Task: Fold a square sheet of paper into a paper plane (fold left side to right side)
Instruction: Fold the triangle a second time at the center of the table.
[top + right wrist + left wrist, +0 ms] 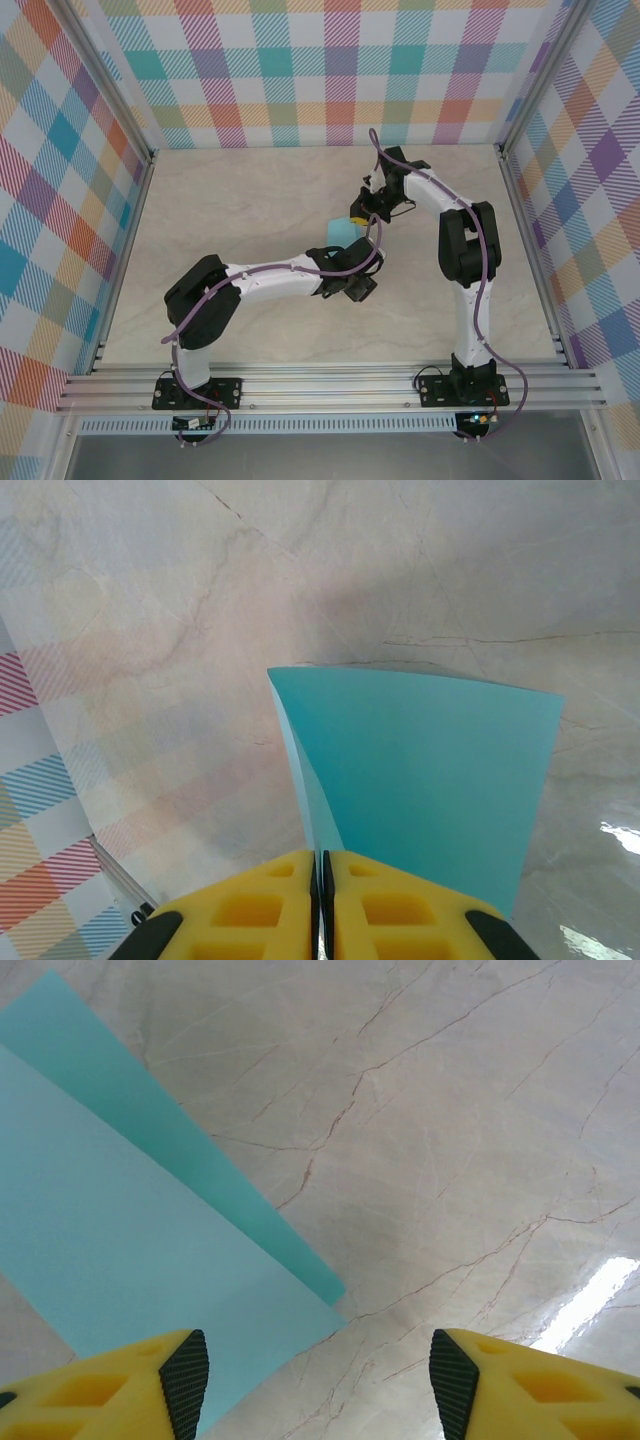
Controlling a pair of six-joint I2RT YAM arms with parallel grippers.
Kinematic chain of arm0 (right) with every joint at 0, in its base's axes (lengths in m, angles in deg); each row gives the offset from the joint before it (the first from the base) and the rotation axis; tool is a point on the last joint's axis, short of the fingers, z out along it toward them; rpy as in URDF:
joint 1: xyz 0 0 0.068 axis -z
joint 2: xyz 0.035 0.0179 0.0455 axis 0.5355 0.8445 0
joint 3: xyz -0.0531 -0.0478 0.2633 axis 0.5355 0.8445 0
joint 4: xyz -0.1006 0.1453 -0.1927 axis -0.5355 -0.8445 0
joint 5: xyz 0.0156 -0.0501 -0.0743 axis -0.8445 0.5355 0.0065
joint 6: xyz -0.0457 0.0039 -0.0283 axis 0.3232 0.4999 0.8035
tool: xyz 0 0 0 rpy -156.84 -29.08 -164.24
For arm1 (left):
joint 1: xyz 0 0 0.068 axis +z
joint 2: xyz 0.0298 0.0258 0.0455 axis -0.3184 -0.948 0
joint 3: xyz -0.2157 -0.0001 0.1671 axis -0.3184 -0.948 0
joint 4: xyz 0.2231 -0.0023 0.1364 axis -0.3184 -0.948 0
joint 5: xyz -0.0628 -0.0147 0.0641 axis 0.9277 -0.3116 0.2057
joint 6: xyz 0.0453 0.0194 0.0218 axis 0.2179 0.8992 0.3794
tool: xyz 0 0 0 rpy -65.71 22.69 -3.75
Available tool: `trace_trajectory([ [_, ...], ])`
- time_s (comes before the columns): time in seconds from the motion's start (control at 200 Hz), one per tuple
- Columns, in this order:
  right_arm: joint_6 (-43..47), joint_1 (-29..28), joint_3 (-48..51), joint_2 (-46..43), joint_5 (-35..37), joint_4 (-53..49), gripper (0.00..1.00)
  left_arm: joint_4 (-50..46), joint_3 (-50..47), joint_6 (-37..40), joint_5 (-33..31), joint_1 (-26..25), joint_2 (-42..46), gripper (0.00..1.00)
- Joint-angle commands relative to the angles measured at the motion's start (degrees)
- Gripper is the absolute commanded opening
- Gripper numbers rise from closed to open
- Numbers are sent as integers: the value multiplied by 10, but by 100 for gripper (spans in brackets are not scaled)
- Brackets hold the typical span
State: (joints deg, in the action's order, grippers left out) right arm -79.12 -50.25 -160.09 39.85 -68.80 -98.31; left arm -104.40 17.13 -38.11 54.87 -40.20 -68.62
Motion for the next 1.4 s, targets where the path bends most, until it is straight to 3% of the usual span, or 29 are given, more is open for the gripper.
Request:
trace_trajectory([
  [0.0, -12, 0, -6, 5, -19, -9, 10, -6, 9, -2, -5, -8, -12, 65],
  [0.615, -16, 1, -11, 6, -23, -8, 10, -34, 34, -6, -75, -7, -62, 69],
  [0.88, -14, 0, -11, 7, -20, -9, 10, -34, 32, -5, -73, -8, -56, 54],
  [1.11, -12, 0, -10, 11, -17, -12, 11, -29, 24, -4, -66, -8, -40, 27],
  [1.395, -8, 1, -11, 13, -14, -16, 11, -29, 23, -5, -64, -8, -32, 22],
])
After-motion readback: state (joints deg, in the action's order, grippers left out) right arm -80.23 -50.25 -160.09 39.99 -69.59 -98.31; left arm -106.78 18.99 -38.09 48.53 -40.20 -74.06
